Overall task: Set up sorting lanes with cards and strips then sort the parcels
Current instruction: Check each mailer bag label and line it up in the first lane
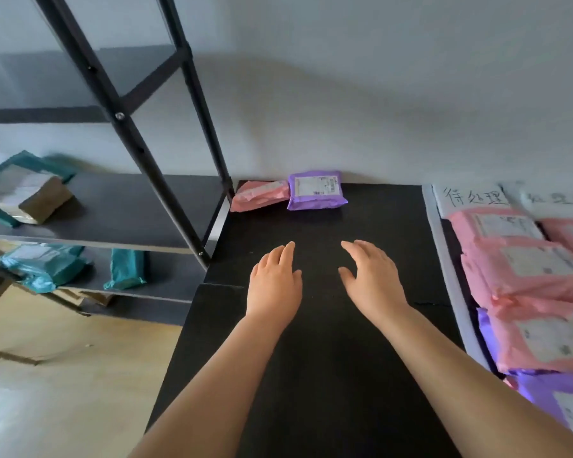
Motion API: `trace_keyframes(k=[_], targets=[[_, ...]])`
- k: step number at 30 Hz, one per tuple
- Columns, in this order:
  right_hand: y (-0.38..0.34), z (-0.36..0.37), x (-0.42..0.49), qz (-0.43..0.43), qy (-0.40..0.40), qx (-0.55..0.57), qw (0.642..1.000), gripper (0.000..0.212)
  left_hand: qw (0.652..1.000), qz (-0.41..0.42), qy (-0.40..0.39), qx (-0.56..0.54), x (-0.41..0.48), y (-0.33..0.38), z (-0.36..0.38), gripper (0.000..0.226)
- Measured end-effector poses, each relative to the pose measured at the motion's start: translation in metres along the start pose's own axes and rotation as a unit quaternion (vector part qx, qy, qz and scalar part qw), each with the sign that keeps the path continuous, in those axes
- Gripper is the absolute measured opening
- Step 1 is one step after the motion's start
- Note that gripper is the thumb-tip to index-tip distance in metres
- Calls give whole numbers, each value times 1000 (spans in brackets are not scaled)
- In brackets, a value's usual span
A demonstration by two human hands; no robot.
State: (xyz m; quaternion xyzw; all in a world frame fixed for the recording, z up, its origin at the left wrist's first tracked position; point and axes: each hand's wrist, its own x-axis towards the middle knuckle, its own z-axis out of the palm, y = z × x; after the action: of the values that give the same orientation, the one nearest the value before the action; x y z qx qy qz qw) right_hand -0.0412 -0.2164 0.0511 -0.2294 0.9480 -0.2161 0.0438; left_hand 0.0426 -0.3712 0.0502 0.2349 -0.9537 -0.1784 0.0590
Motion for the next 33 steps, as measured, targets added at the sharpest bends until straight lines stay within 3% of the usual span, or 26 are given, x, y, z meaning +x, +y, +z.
trace_keyframes(k=[12, 23, 33], targets=[[7, 14, 138, 81, -10, -50, 995, 56, 997, 39, -67, -15, 158, -10, 19, 58], [55, 62, 276, 124, -71, -52, 988, 59, 990, -50, -124, -41, 280, -3, 82, 54], [59, 97, 303, 138, -58, -4, 989, 33, 989, -89, -85, -86, 291, -12, 109, 47]])
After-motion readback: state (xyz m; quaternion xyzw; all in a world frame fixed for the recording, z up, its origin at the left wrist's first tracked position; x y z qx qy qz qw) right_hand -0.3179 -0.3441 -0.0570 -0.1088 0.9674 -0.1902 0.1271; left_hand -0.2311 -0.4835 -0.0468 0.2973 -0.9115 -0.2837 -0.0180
